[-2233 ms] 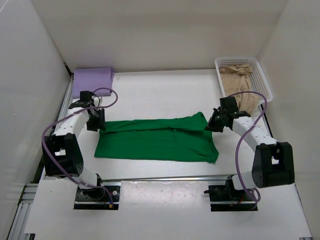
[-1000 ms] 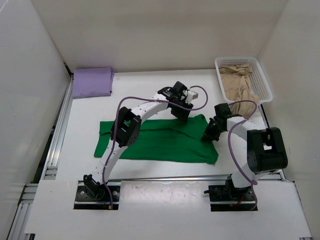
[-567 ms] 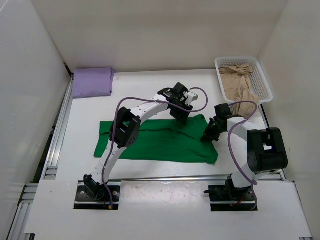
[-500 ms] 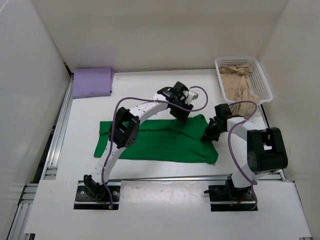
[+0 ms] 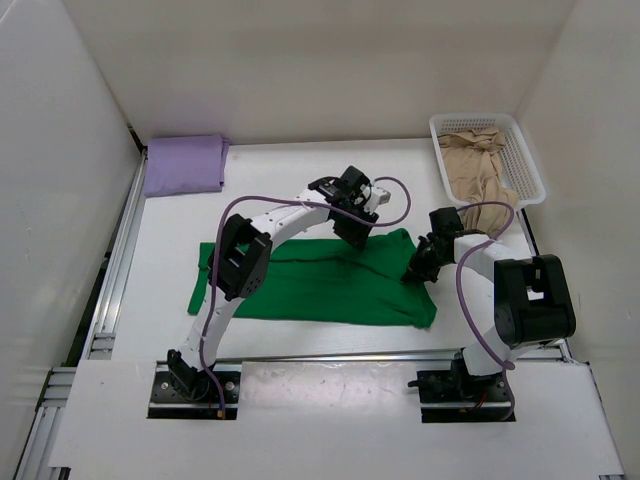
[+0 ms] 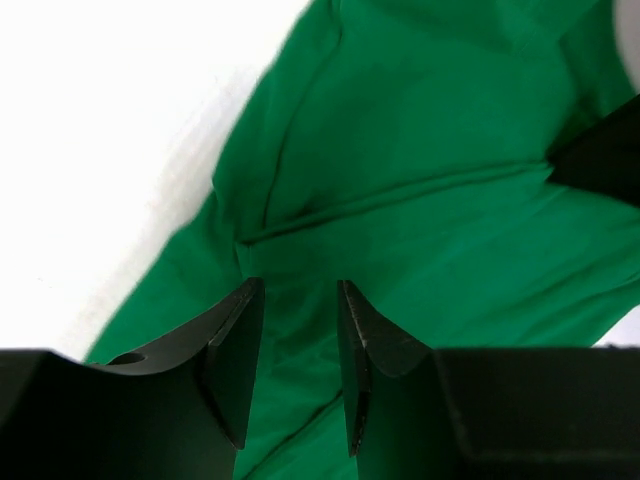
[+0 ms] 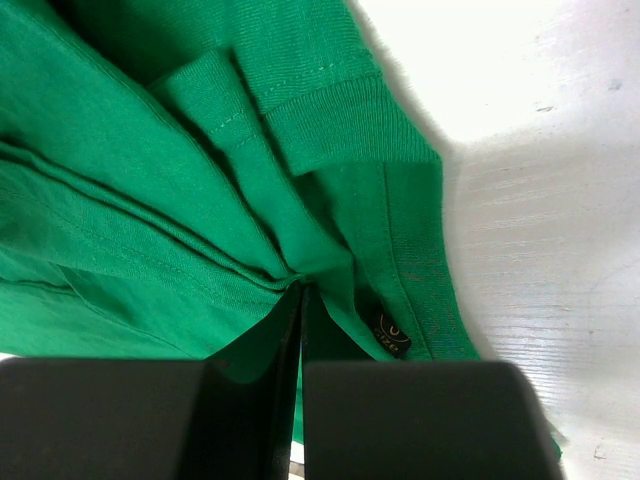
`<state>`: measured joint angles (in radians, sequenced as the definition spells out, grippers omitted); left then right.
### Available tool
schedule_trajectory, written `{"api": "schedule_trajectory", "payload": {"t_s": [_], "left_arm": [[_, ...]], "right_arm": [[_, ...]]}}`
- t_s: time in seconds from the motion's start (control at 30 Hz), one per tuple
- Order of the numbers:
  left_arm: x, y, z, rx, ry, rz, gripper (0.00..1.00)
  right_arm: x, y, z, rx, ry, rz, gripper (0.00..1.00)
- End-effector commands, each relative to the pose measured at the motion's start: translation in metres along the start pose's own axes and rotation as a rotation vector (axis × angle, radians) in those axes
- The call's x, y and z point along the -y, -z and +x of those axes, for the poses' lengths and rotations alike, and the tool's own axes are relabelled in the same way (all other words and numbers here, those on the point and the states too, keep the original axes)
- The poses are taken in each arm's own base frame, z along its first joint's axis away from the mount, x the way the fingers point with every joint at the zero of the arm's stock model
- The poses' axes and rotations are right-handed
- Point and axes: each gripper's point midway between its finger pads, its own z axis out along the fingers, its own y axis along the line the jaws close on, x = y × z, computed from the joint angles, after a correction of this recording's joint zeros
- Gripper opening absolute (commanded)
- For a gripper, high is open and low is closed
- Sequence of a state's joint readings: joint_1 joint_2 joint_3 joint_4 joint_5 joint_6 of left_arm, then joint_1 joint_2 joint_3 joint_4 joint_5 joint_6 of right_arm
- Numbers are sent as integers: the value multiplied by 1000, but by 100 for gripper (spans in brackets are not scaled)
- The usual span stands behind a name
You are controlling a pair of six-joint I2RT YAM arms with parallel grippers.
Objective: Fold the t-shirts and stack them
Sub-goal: Fold the other side of the tshirt into a rectangle
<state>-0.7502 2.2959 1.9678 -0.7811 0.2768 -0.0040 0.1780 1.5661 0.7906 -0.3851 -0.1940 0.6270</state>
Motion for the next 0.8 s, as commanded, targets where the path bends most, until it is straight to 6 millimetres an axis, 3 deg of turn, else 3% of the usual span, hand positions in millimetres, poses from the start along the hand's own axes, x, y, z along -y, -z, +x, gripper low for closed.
{"api": "schedule_trajectory", "payload": {"t_s": [0.0, 0.3, 0.53, 0.77], "left_arm": [[8, 17, -11, 39, -20, 4, 46], [0, 9, -18, 48, -22, -28, 53], [-1, -3, -11, 24, -16, -16, 53], [2, -5, -12, 24, -16, 4, 41]], "right_arm": [[8, -1, 3, -7, 16, 27, 0], [8, 3, -2, 17, 12, 26, 0], [8, 5, -1, 9, 19, 31, 0], [10, 7, -2, 13, 20, 32, 0]]}}
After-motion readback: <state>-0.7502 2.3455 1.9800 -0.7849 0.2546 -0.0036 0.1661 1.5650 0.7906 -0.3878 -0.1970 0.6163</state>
